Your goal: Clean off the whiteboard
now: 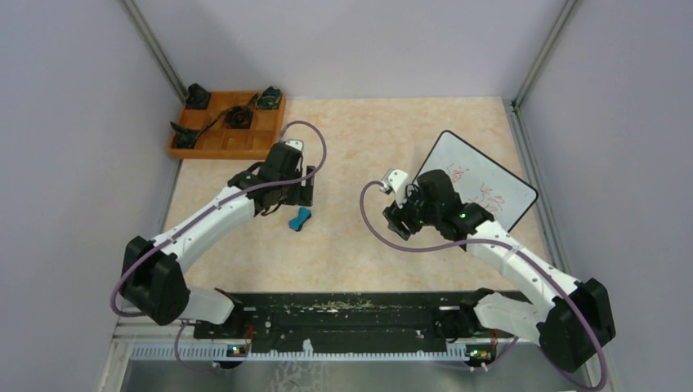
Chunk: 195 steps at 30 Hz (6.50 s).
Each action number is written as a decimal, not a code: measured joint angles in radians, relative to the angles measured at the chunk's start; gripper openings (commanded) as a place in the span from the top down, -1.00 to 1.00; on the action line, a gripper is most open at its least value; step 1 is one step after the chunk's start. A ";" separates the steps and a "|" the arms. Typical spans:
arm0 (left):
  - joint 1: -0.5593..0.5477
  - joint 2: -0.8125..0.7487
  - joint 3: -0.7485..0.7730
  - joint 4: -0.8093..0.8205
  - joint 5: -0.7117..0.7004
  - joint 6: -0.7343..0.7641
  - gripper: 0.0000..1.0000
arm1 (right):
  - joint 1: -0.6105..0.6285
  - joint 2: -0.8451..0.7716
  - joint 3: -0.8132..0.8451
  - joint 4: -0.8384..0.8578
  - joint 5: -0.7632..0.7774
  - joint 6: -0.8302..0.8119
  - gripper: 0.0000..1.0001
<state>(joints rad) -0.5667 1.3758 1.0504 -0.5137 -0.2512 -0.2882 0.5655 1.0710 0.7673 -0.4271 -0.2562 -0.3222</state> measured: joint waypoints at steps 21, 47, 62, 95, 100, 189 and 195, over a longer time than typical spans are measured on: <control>0.000 0.262 0.035 -0.203 0.105 0.201 -0.67 | 0.000 -0.102 0.000 -0.048 -0.106 -0.043 -0.18; 0.033 0.351 0.081 -0.140 0.097 0.256 -0.14 | 0.000 -0.104 0.000 -0.054 -0.113 -0.053 -0.18; 0.035 0.384 0.090 -0.136 0.126 0.259 0.04 | 0.000 -0.116 0.000 -0.059 -0.113 -0.053 -0.18; 0.040 0.354 0.115 -0.137 0.215 0.251 1.00 | 0.000 -0.130 -0.001 -0.060 -0.104 -0.058 -0.18; 0.040 0.290 0.152 -0.114 0.251 0.232 1.00 | 0.000 -0.130 0.000 -0.061 -0.092 -0.048 -0.17; -0.274 0.413 0.151 0.537 0.243 0.237 1.00 | -1.641 0.244 0.583 -0.853 -0.855 -0.576 -0.10; -0.292 0.420 0.175 0.544 0.243 0.242 1.00 | -1.722 0.399 0.610 -0.997 -0.902 -0.785 -0.08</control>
<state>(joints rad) -0.8585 1.7958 1.2251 0.0303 -0.0082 -0.0463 -1.1561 1.4696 1.3773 -1.4239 -1.1584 -1.1069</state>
